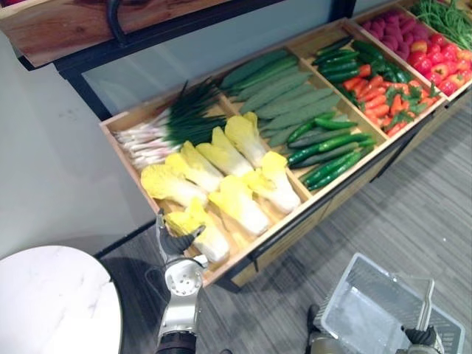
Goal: Pick vegetable in the basket
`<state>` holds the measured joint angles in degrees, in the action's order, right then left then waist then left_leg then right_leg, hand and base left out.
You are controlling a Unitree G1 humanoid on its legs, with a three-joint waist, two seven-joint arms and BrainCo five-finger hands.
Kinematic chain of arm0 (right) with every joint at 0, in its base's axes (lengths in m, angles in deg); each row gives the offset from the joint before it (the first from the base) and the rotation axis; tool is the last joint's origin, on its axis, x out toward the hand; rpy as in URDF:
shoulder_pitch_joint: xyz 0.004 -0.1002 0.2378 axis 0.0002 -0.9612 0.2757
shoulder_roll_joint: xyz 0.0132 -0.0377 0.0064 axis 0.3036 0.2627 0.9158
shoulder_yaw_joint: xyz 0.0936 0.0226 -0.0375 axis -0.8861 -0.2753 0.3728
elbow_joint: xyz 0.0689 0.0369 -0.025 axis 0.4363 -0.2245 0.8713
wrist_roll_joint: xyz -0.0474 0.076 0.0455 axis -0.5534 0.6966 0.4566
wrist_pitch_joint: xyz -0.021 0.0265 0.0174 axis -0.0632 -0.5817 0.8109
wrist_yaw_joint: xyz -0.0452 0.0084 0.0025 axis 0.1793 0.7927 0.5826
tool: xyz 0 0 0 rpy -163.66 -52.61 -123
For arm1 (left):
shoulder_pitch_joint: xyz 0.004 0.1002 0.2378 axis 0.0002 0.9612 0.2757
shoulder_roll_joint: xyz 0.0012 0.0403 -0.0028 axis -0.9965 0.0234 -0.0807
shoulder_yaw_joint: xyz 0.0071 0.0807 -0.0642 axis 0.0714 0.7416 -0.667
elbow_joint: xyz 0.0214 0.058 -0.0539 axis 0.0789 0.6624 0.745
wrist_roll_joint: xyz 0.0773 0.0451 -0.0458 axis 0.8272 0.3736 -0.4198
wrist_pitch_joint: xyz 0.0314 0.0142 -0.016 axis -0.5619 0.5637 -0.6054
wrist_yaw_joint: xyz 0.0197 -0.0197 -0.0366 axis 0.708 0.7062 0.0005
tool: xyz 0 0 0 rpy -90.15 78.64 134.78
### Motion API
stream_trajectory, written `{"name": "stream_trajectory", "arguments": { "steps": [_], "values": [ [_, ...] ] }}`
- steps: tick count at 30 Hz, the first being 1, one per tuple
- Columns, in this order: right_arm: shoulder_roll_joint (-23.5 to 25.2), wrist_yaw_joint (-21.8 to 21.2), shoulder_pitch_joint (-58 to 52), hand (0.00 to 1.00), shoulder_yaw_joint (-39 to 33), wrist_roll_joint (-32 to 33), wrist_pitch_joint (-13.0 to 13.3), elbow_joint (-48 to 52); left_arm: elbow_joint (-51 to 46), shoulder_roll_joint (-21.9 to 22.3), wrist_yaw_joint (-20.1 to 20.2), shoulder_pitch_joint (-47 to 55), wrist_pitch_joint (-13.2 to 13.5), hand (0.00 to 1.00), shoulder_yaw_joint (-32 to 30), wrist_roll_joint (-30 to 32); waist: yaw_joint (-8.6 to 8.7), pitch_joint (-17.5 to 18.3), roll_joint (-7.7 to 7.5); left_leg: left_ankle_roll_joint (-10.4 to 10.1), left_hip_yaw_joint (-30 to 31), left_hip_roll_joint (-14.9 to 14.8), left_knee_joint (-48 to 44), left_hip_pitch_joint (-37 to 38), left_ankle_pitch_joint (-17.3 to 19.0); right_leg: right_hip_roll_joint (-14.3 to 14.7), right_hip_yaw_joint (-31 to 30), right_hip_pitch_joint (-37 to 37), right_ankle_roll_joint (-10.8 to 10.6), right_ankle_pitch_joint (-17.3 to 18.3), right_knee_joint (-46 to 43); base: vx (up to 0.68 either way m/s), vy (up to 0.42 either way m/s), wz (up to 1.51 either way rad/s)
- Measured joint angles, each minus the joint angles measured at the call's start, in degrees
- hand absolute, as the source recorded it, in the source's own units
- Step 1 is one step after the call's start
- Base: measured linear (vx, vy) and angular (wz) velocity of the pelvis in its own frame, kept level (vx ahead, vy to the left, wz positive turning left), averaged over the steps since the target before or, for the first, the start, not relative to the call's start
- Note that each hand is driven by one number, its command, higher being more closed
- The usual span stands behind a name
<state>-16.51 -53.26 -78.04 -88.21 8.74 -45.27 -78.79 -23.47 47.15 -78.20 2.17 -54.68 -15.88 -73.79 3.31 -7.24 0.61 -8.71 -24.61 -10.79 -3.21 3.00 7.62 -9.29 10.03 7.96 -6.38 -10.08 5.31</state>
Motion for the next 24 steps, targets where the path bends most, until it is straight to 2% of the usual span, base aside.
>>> {"name": "stream_trajectory", "arguments": {
  "steps": [5, 8, 16, 24],
  "values": [
    [0.0, 0.14, 0.28, 1.0, 1.05, -0.01, 0.0, 0.73, 1.51, -0.39, -0.22, -0.15, 0.08, 0.0, 0.02, -0.08, 0.27, -0.01, -0.17, -0.02, -0.08, 0.06, -0.24, -1.01, 0.07, -0.02, -0.54, 1.15, -0.07, -0.16, -0.04, -0.01, -0.003, -0.02],
    [0.0, 0.14, 0.86, 1.0, 1.14, -0.32, 0.0, 0.73, 1.65, -0.64, -0.93, -0.27, 0.08, 0.0, 0.01, -0.1, 1.03, -0.02, -0.19, -0.05, -0.2, 0.06, -0.28, -1.03, 0.1, -0.01, -0.73, 1.26, -0.07, -0.16, -0.04, 0.0, -0.004, -0.01],
    [0.0, 0.22, 1.24, 1.0, 1.48, -1.53, 0.0, 0.73, 2.01, -0.69, -1.59, -1.05, 0.27, 0.0, 0.2, -0.1, 0.98, -0.05, -0.21, -0.01, -0.44, 0.04, -0.85, -2.1, 0.2, 0.0, -1.04, 2.22, 0.07, -0.67, 0.18, 0.0, -0.004, -0.01],
    [0.01, 1.53, 1.8, 1.0, 3.37, -1.55, 0.03, 0.75, 2.97, -2.01, -1.0, -2.38, 0.27, 0.0, 3.15, -0.15, 1.05, -0.24, -0.33, -0.06, -0.72, 0.04, -0.99, -2.8, 0.24, 0.08, -1.37, 2.92, 0.12, -0.96, 0.59, 0.0, 0.0, 0.0]
  ]
}}
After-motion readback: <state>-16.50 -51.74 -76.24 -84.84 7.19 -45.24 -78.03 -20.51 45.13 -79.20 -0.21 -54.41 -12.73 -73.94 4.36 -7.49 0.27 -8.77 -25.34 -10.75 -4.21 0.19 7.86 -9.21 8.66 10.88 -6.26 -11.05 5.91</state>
